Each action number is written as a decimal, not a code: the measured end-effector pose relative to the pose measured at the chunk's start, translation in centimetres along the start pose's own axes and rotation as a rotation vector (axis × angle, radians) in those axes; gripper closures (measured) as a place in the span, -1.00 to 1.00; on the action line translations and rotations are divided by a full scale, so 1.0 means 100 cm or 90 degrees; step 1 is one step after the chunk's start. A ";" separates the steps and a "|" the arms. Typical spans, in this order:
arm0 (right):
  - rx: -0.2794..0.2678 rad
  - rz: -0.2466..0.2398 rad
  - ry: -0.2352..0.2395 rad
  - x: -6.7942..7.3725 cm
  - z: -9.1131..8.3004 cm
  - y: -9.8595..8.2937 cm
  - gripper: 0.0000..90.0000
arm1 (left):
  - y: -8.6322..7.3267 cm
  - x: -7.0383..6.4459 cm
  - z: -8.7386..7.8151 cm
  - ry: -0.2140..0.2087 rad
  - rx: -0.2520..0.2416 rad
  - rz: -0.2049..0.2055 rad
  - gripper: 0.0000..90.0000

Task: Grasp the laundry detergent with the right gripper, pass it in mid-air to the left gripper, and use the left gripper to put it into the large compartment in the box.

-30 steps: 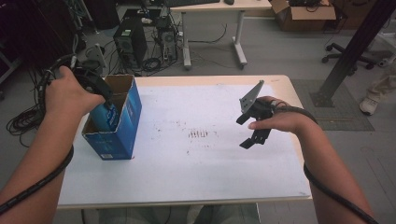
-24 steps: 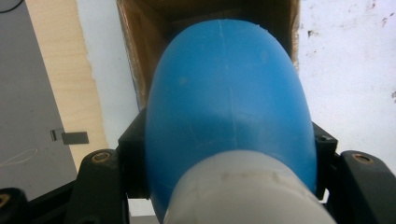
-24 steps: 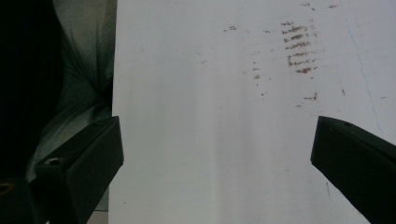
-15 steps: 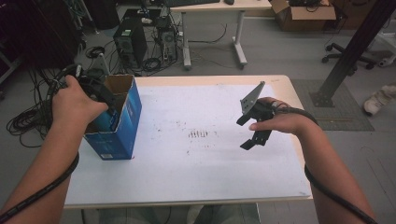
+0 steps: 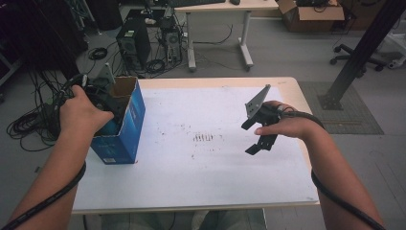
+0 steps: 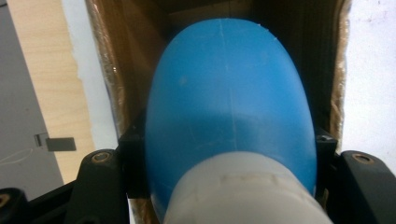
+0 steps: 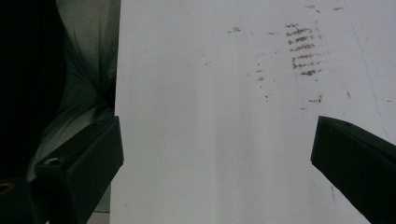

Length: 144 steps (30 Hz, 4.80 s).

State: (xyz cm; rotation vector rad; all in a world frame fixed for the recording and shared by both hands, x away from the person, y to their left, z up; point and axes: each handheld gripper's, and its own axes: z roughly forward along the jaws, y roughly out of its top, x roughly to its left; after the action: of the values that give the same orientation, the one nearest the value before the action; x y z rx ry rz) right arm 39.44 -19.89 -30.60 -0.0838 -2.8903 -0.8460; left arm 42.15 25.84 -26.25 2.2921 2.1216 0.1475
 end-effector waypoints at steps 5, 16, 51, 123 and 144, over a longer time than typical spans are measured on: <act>0.002 -0.003 0.002 0.000 0.001 0.000 -0.95 | 0.000 -0.001 0.007 0.000 0.004 0.003 -0.15; 0.000 0.000 0.005 -0.001 0.004 -0.003 -0.95 | 0.000 0.002 0.016 0.004 0.008 -0.002 -0.15; -0.001 0.009 0.010 0.000 0.007 -0.009 -0.95 | 0.001 0.004 0.026 -0.005 0.003 -0.005 -0.17; -0.010 0.005 -0.002 0.008 -0.008 -0.006 -0.95 | -0.009 -0.038 -0.102 -0.019 -0.067 0.171 -1.00; 0.007 -0.016 -0.006 0.016 -0.017 0.004 -0.95 | -0.007 -0.130 -0.142 -0.095 -0.050 0.555 -1.00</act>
State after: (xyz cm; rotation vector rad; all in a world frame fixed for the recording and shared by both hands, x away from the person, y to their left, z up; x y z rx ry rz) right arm 38.05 -20.41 -28.76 -0.0507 -2.9105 -0.8350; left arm 39.34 12.20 -12.97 2.8718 0.9105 0.0561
